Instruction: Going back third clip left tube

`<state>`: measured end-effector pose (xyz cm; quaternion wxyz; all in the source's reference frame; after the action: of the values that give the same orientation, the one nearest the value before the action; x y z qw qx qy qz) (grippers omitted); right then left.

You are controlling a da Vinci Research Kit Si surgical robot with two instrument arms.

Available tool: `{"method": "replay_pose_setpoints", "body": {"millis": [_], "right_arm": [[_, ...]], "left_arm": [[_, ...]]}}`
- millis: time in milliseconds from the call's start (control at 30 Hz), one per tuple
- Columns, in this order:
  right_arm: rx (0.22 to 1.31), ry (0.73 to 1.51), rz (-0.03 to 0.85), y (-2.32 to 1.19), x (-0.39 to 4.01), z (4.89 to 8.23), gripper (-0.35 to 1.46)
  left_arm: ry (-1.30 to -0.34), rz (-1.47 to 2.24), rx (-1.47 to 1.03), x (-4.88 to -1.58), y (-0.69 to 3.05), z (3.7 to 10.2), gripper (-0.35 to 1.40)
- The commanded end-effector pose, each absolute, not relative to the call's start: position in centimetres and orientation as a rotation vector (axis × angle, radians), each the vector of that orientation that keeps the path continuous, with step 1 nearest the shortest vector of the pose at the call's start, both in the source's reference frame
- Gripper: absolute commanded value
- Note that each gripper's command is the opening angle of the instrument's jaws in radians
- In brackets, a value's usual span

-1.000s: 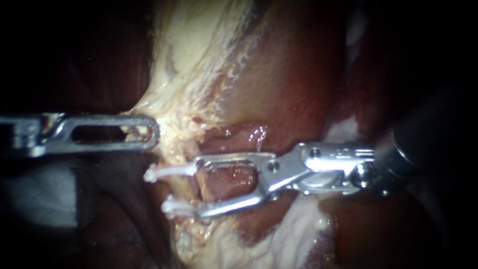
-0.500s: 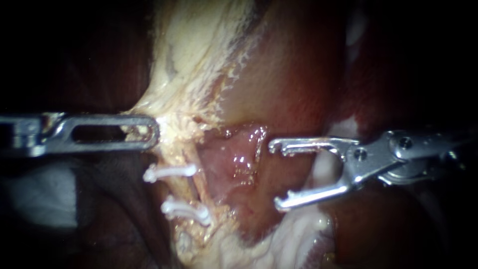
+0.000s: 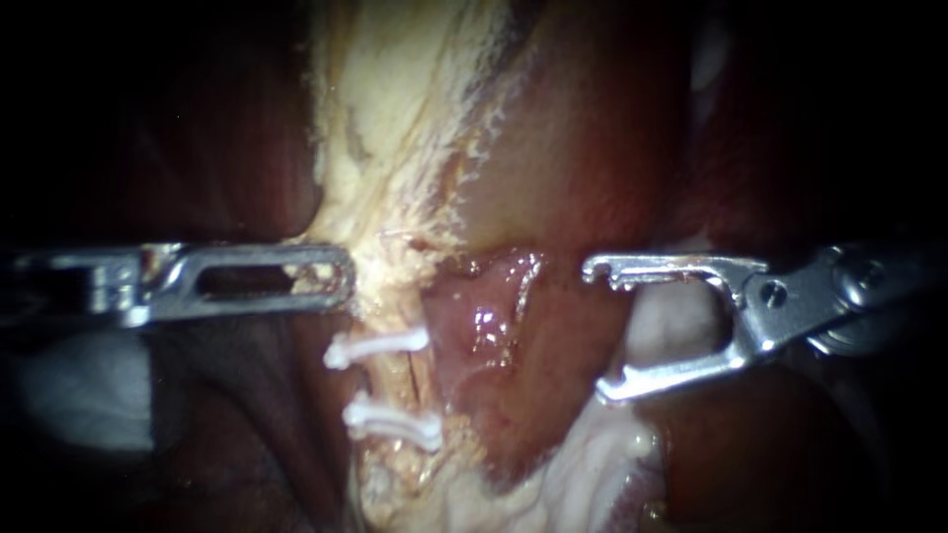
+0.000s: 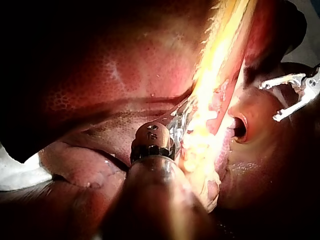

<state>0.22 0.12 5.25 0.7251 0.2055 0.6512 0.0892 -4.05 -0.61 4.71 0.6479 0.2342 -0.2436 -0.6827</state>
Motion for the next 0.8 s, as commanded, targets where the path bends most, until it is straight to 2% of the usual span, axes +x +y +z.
{"method": "replay_pose_setpoints", "body": {"millis": [33,300,800], "right_arm": [[0.453,1.436,0.196,0.13,0.22,5.25,0.60],[0.454,1.436,0.198,0.15,0.21,5.17,0.60],[0.452,1.436,0.201,0.16,0.21,5.13,0.60]], "left_arm": [[-0.560,-1.542,0.531,-4.10,-0.63,4.75,-0.35],[-0.558,-1.521,0.523,-4.40,-0.69,4.89,-0.35],[-0.551,-1.517,0.525,-4.36,-0.68,4.89,-0.35]]}}
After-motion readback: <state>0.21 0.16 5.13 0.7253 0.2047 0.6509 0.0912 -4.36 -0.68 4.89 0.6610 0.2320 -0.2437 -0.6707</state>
